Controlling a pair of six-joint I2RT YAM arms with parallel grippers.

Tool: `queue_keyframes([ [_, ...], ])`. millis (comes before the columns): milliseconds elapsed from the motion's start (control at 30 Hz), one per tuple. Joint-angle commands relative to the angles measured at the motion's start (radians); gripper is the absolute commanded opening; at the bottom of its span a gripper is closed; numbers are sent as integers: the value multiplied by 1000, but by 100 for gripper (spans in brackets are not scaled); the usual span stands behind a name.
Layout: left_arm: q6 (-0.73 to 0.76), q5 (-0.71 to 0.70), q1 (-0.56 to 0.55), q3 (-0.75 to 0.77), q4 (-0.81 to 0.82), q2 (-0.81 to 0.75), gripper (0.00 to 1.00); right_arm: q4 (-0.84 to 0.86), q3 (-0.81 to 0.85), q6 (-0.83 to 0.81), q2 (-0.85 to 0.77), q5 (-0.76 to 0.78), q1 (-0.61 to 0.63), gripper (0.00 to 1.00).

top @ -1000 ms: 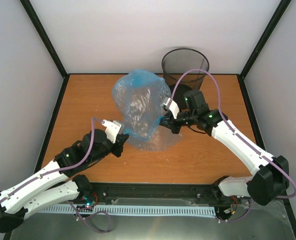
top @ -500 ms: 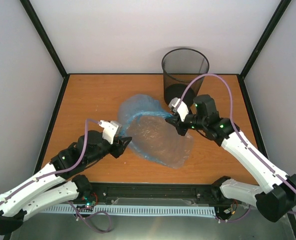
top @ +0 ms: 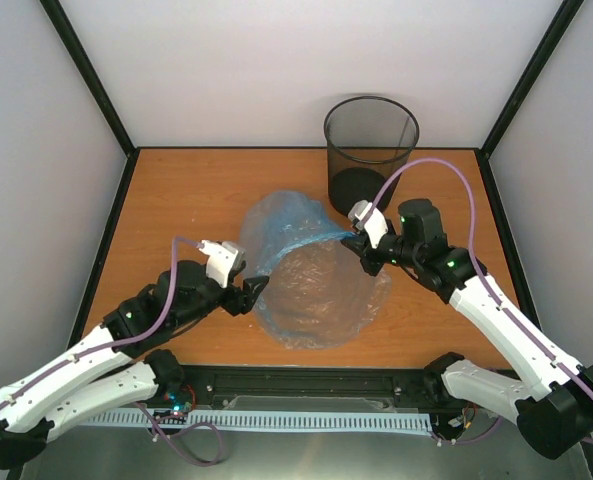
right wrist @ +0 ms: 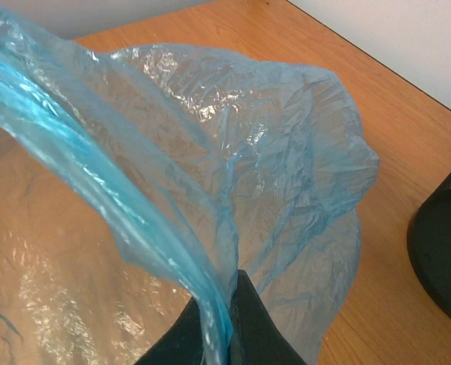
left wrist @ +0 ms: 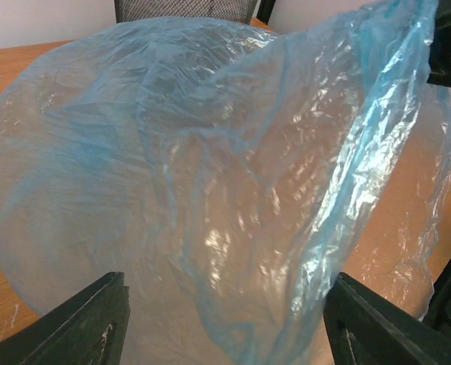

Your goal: Put the trash bags into the trash bin

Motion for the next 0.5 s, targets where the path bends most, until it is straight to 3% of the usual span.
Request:
queue_keyframes([
  [0,-67,-18,-1,8,43,37,72,28,16,28,4,-50,-3,3],
  [67,-99,-51,-41,9,72,77,73,19,35,43,17,-67,-3,3],
  [200,-137,-288,-160,31,59,160,75,17,44,48,36,-66,-3,3],
  [333,-139,-358,-180,61,33,209,74,18,31,38,38,-61,-4,3],
  [400,-142,-382,-180,68,31,207,67,20,26,35,33,-61,-4,3],
  [467,-134,-400,-181,82,25,197,50,17,28,34,30,-68,-3,3],
])
